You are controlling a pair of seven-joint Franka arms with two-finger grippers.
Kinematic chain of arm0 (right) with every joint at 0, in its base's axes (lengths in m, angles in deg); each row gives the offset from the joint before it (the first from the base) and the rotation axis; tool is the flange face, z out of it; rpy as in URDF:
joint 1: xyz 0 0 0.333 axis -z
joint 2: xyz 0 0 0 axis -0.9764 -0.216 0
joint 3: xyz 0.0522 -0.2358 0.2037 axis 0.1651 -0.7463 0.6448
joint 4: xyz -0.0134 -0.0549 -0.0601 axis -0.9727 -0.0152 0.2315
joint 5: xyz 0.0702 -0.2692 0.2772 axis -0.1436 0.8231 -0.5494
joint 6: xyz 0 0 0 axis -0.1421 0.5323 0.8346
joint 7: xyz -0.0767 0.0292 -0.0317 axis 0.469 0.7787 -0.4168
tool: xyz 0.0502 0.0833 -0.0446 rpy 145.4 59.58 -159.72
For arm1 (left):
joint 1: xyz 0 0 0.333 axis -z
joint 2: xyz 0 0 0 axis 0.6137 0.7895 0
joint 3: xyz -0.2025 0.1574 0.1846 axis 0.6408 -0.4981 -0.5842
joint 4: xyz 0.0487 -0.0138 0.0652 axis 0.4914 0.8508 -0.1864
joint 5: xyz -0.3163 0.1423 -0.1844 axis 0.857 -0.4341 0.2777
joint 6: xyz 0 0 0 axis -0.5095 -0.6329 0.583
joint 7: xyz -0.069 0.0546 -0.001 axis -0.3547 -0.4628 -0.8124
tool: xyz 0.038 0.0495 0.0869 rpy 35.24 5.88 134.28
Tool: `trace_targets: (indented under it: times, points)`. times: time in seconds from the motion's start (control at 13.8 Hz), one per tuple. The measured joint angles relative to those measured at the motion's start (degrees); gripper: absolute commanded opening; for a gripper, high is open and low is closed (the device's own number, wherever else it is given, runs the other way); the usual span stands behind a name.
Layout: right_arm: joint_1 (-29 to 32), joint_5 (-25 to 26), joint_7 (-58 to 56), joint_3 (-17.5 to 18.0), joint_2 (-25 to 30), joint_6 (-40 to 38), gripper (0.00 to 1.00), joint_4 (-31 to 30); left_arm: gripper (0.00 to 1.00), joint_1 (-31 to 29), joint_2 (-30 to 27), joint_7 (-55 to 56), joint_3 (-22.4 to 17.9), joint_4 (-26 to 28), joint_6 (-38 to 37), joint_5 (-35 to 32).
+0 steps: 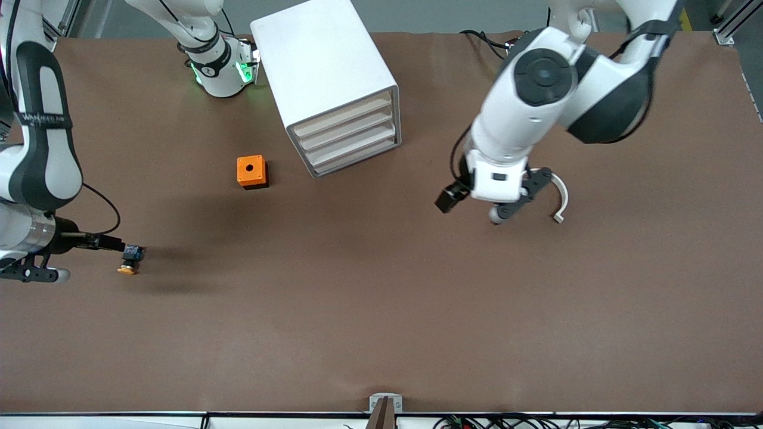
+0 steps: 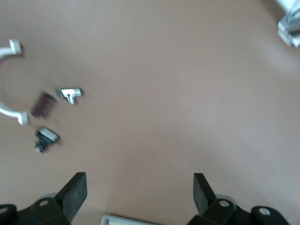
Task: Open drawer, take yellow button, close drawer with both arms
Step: 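Lower the button onto the table with the right gripper and open it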
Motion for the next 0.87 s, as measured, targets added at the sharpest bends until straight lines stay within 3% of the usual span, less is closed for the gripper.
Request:
trace_targets:
  times: [0.43, 0.87]
  points:
    - [-5.0, 0.0, 6.4, 0.2, 7.5, -15.1, 1.0, 7.3, 1.0, -11.1, -6.4, -17.0, 0.0, -0.2, -7.0, 0.0]
    - [-8.0, 0.1, 6.7, 0.2, 11.5, -16.5, 1.0, 8.4, 1.0, -16.8, -11.8, -28.8, -0.5, -0.2, -13.8, 0.0]
